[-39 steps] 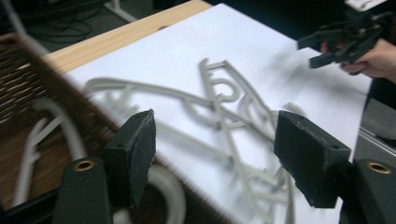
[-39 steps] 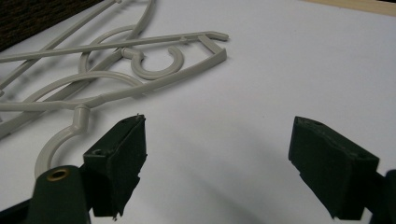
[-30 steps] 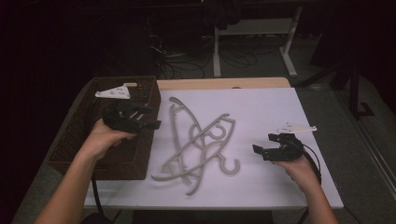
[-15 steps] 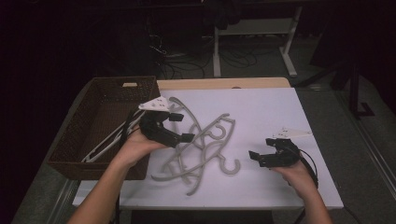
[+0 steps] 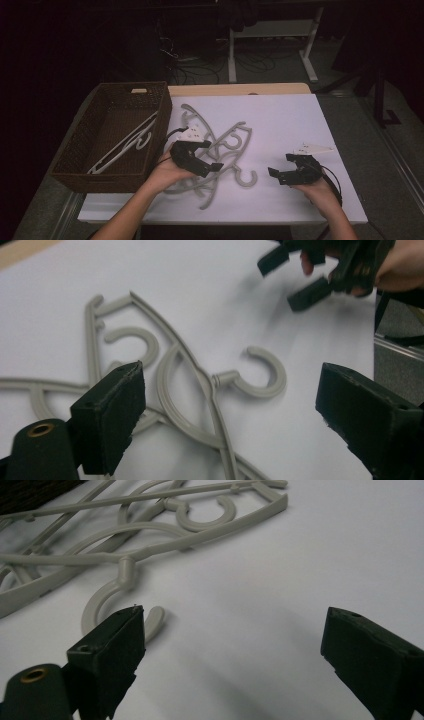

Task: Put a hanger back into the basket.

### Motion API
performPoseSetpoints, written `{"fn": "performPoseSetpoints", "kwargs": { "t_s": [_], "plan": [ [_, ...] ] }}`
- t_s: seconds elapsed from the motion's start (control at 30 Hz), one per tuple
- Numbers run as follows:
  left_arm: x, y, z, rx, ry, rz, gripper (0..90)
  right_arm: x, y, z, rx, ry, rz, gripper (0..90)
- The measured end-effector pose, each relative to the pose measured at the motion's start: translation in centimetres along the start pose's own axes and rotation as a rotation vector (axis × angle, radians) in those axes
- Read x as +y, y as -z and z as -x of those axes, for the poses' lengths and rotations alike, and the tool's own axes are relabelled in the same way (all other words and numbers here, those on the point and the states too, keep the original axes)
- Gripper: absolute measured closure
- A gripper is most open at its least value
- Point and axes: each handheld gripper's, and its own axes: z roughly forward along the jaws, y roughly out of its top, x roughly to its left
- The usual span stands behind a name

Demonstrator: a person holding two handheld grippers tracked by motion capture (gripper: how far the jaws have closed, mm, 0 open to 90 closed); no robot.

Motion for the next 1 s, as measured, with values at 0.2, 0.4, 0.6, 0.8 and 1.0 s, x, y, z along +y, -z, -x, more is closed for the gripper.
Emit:
{"fn": "performPoseSetpoints", "kwargs": {
  "t_s": [0.2, 0.4, 0.6, 0.8, 1.0],
  "plan": [
    [-1.8, -1.6, 0.2, -0.002, -0.004, -0.064, 15.2, 0.3, -0.4, 0.3, -0.011, 0.017, 0.010, 10.0],
    [-3.0, -3.0, 0.0, -0.010, 0.022, -0.120, 24.5, 0.4, -0.6, 0.3, -0.014, 0.030, 0.005, 10.0],
    [-3.7, -3.2, -0.5, 0.006, 0.049, -0.158, 37.7, 0.3, -0.4, 0.4, -0.017, 0.023, 0.010, 10.0],
    [-4.1, -3.1, -0.8, 0.010, 0.049, -0.204, 52.2, 0.3, -0.4, 0.4, -0.015, 0.027, 0.009, 10.1],
    [-4.3, -3.6, -0.7, 0.004, 0.037, -0.244, 56.7, 0.3, -0.4, 0.5, -0.014, 0.025, 0.006, 10.2]
  ]
}}
